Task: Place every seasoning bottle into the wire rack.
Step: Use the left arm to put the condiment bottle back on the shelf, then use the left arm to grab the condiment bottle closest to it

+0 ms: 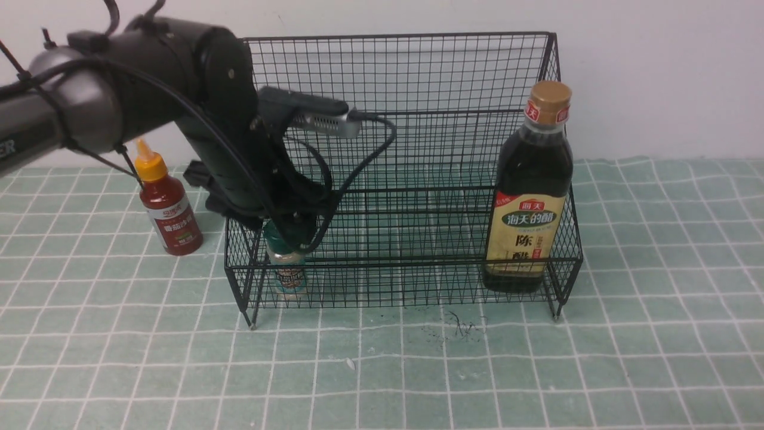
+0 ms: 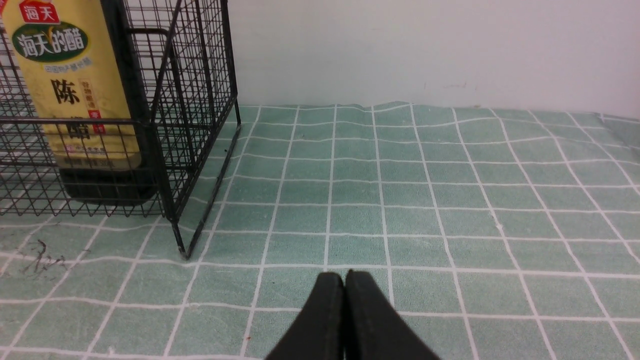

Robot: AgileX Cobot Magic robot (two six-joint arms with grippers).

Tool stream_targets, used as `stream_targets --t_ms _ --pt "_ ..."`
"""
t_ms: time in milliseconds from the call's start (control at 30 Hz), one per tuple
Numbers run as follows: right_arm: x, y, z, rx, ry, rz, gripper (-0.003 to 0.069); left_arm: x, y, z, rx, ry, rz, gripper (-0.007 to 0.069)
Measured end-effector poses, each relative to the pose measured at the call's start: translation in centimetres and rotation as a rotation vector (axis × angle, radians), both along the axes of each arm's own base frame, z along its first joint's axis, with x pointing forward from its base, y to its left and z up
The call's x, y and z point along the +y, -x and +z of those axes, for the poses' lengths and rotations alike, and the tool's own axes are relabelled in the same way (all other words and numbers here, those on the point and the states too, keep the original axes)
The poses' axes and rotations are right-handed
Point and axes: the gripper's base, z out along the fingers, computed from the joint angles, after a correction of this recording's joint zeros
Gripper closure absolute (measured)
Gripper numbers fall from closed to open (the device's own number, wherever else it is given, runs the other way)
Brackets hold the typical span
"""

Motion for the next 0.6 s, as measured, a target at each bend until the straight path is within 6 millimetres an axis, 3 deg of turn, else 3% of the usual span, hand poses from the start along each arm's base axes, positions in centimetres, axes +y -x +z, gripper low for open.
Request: stream_targets --t_ms 100,167,233,300,433,533,600 --pt "0.0 0.0 0.0 0.001 0.001 0.000 0.0672 0.4 0.3 4.1 -0.081 -0.011 -0.003 0.0184" --pt "0.0 0.0 0.0 0.001 0.001 0.000 0.0672 1.6 1.1 7.6 -0.144 -0.057 0.007 0.0289" --pt "0.0 0.0 0.0 0.001 0.001 0.000 0.0672 3.2 1.9 10.3 -0.200 -0.098 0.042 0.0455" --pt "0.0 0.0 0.0 0.001 0.002 0.000 0.0672 6.0 2.3 12.3 -0.248 -0.120 0.122 0.0563" --pt "0.0 0.0 0.0 0.001 0.001 0.000 0.0672 12.7 2.1 12.7 -0.223 -0.097 0.316 0.0624" --pt "0.0 0.0 0.0 0.001 0.001 0.000 0.0672 15.8 1.4 11.7 -0.173 -0.051 0.365 0.0624" --pt "0.0 0.0 0.0 0.001 0.001 0.000 0.0672 16.7 0.4 10.4 -0.136 -0.051 0.307 0.0603"
